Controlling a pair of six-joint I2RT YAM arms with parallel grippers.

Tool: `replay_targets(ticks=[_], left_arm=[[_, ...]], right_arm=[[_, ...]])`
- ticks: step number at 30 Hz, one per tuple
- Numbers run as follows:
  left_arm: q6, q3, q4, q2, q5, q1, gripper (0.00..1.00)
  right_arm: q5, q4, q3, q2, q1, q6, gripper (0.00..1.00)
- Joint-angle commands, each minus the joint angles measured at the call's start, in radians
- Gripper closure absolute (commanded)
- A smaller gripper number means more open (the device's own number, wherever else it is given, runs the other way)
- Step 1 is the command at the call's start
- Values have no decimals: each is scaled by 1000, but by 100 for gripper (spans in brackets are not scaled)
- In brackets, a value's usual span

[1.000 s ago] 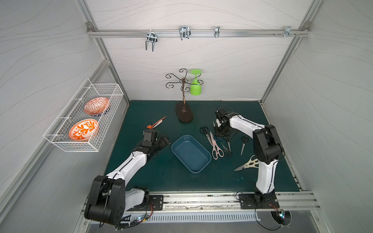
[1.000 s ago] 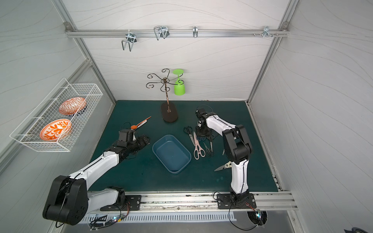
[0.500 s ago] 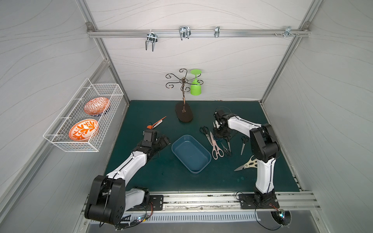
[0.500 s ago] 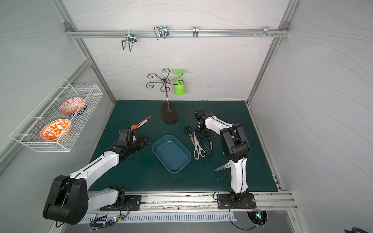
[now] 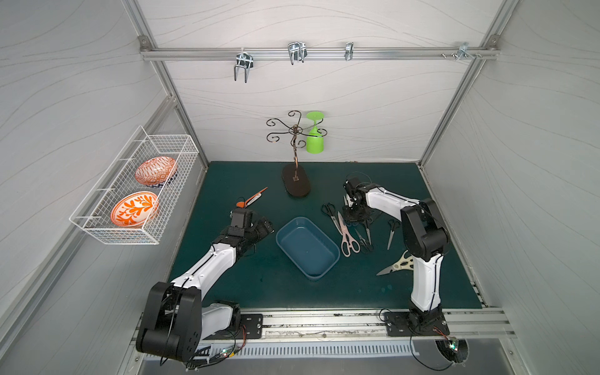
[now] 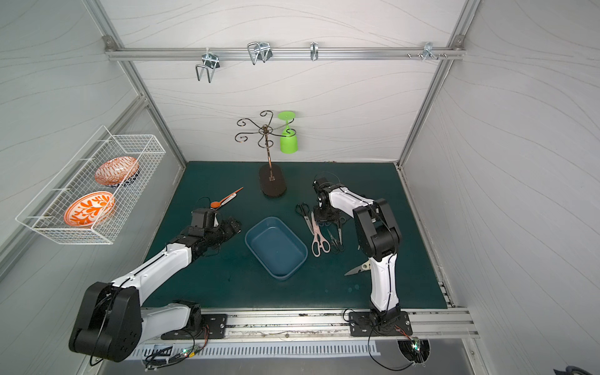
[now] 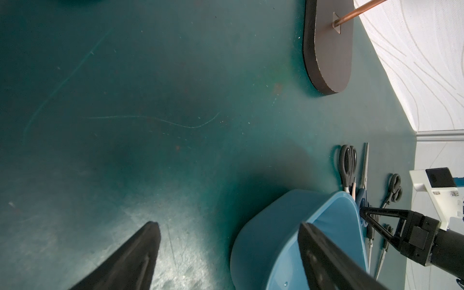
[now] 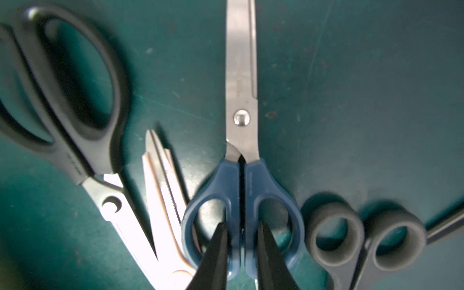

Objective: Put the scissors into the storage box
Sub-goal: Pick up the scissors from the center of the board.

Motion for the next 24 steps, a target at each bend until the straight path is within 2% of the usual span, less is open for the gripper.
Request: replay_targets(ticks=[1, 7, 15, 20, 24], left_arm=[[6, 44, -2, 1, -14, 0, 10], [8, 46, -10, -1, -24, 1, 10], [8, 70, -59, -7, -39, 4, 9], [-26, 81, -68, -7, 3, 43, 9], [-29, 94, -69, 5, 74, 123, 9]], right_arm=[[13, -5, -2, -11, 7, 1, 86], [28, -43, 30, -63, 7, -5, 87], [31, -130, 3, -264, 43, -30, 87], [22, -181, -64, -410, 156, -28, 87], [-8, -198, -118, -508, 290, 14, 87]])
